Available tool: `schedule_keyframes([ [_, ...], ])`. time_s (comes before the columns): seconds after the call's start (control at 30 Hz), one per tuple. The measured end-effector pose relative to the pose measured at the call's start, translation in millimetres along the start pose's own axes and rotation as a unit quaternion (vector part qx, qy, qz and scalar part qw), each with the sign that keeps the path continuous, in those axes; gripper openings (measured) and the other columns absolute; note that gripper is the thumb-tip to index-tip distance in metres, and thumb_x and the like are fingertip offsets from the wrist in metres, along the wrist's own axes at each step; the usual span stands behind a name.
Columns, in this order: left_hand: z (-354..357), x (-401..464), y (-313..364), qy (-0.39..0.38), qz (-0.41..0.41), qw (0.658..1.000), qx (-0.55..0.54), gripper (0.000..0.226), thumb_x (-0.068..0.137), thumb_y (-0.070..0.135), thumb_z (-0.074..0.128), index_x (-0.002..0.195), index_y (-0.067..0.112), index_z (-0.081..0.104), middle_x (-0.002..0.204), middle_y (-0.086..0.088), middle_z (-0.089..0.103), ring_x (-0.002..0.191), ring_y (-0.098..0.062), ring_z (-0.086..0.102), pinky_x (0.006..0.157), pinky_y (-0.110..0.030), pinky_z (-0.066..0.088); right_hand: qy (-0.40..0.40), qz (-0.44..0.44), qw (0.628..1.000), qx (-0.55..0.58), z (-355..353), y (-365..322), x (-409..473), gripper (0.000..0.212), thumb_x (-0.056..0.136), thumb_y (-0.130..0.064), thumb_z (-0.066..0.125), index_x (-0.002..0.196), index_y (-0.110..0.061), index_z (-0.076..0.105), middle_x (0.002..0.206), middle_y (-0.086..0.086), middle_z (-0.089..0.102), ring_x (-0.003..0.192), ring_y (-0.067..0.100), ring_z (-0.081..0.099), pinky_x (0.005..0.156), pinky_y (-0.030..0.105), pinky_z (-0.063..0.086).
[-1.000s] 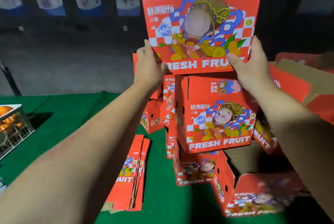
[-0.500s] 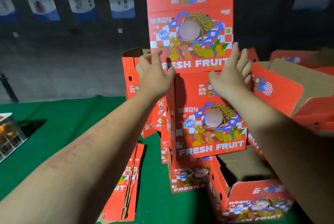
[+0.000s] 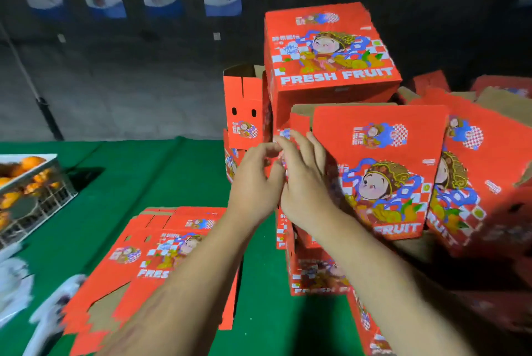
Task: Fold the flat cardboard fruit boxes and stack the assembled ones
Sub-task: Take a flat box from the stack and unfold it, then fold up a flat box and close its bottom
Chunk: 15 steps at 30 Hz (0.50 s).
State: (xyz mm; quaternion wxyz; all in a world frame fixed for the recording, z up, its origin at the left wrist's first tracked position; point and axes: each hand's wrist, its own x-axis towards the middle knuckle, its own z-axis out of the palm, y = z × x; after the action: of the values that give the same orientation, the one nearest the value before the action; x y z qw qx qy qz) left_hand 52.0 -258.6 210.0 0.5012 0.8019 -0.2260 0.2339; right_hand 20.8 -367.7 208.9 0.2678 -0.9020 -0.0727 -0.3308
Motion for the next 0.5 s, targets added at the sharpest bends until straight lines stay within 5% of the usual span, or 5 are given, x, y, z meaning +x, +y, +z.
schedule_keyframes([
  [0.13,-17,-32,-43,0.017,-0.043,0.999,-0.003,0.025,0.096,0.008,0.058,0.118,0.014,0.069,0.112,0.004,0.070,0.103,-0.008,0.062,0.092,-0.019,0.046,-0.035,-0.020,0.998,-0.053,45,-12,-21,0.072,0.086,-0.004,0.054,0.150,-0.033,0.040,0.166,-0.002,0.025,0.152,0.023,0.017,0.116,0.044,0.021],
  [0.27,-33,-89,-109,0.028,-0.136,0.990,0.034,0.025,0.096,0.007,0.058,0.117,0.014,0.069,0.113,0.004,0.068,0.106,-0.010,0.061,0.095,-0.017,0.044,-0.178,0.060,0.980,0.066,110,-19,-60,0.070,0.086,-0.003,0.056,0.151,-0.025,0.042,0.159,0.001,0.036,0.143,0.027,0.036,0.118,0.040,0.028],
  [0.37,-47,-151,-166,-0.011,-0.265,0.961,0.071,0.027,0.096,0.008,0.061,0.121,0.012,0.068,0.118,-0.002,0.065,0.116,-0.023,0.060,0.103,-0.035,0.045,-0.334,0.185,0.909,0.164,166,-24,-103,0.069,0.087,-0.003,0.057,0.153,-0.022,0.042,0.150,0.006,0.048,0.136,0.025,0.049,0.114,0.037,0.039],
  [0.5,-73,-223,-228,-0.135,-0.371,0.902,0.173,0.039,0.094,0.016,0.064,0.133,0.014,0.063,0.133,-0.011,0.061,0.127,-0.030,0.056,0.108,-0.037,0.041,-0.435,0.305,0.822,0.203,228,-32,-155,0.065,0.092,-0.007,0.059,0.153,-0.021,0.042,0.137,0.006,0.058,0.117,0.020,0.058,0.104,0.029,0.046],
])
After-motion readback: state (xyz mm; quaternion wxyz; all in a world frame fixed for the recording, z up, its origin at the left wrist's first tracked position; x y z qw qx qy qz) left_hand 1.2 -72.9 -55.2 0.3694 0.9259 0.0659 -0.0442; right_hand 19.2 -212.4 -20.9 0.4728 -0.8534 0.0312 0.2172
